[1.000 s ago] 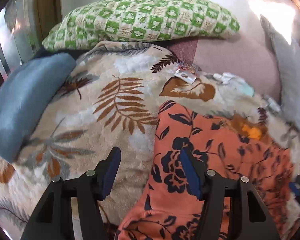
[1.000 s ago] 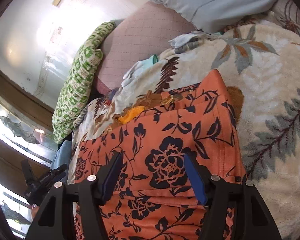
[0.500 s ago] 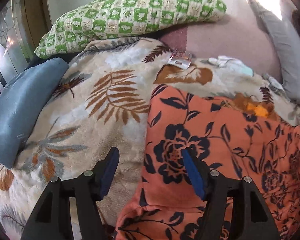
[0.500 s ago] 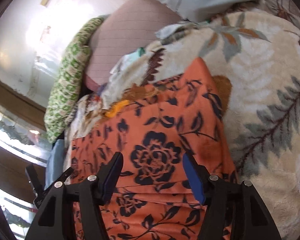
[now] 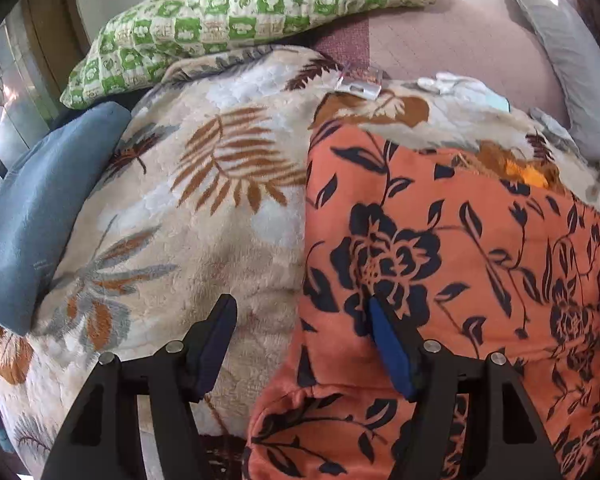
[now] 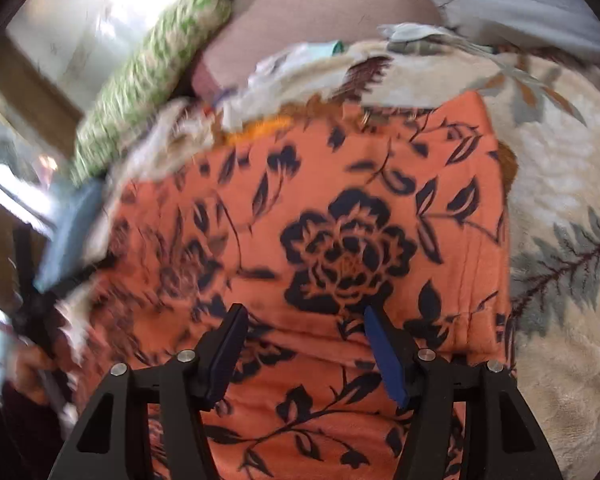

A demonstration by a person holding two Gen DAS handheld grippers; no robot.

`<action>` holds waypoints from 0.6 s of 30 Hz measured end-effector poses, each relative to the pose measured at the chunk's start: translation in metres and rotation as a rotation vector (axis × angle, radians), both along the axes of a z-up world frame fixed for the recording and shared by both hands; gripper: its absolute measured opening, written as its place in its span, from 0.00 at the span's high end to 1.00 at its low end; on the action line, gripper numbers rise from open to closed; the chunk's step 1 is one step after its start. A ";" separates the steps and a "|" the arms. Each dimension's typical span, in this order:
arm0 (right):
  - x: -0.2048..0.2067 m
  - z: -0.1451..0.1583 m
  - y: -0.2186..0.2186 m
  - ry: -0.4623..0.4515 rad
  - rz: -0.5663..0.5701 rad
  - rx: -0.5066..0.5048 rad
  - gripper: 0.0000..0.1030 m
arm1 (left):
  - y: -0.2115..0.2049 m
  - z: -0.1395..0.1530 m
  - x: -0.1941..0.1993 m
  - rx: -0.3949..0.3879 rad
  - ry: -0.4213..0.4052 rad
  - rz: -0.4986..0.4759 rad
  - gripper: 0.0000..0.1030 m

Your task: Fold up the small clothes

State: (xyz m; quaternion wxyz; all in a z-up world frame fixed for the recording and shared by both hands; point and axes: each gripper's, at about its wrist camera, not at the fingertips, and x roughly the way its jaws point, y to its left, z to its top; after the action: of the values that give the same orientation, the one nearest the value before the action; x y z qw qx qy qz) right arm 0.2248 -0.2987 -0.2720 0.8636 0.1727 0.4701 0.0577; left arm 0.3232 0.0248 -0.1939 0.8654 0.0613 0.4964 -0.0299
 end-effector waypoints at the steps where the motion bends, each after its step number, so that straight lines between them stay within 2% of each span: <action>1: -0.001 -0.001 0.004 -0.005 0.009 -0.034 0.38 | 0.006 0.004 -0.005 -0.038 0.003 0.015 0.33; 3: -0.007 0.006 0.009 -0.018 0.022 -0.073 0.38 | 0.017 0.019 -0.021 -0.092 -0.015 0.034 0.33; 6: -0.037 0.022 0.000 -0.056 0.041 0.011 0.38 | 0.036 0.041 -0.062 -0.128 -0.072 0.052 0.33; 9: -0.074 0.045 0.001 -0.137 0.036 -0.021 0.37 | 0.054 0.053 -0.112 -0.142 -0.092 0.044 0.32; 11: -0.103 0.055 -0.009 -0.171 0.007 0.034 0.37 | 0.065 0.059 -0.146 -0.132 -0.089 0.028 0.29; 14: -0.153 0.055 -0.021 -0.175 -0.013 0.130 0.37 | 0.082 0.065 -0.194 -0.121 -0.086 0.009 0.26; 18: -0.219 0.052 -0.018 -0.133 -0.021 0.100 0.37 | 0.101 0.060 -0.241 -0.111 -0.021 -0.006 0.24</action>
State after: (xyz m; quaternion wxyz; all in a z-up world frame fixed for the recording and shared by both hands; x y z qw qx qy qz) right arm 0.0058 -0.3171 -0.2198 0.8839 0.2163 0.4063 0.0831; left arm 0.0822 0.1259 -0.1336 0.8726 0.0152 0.4847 -0.0592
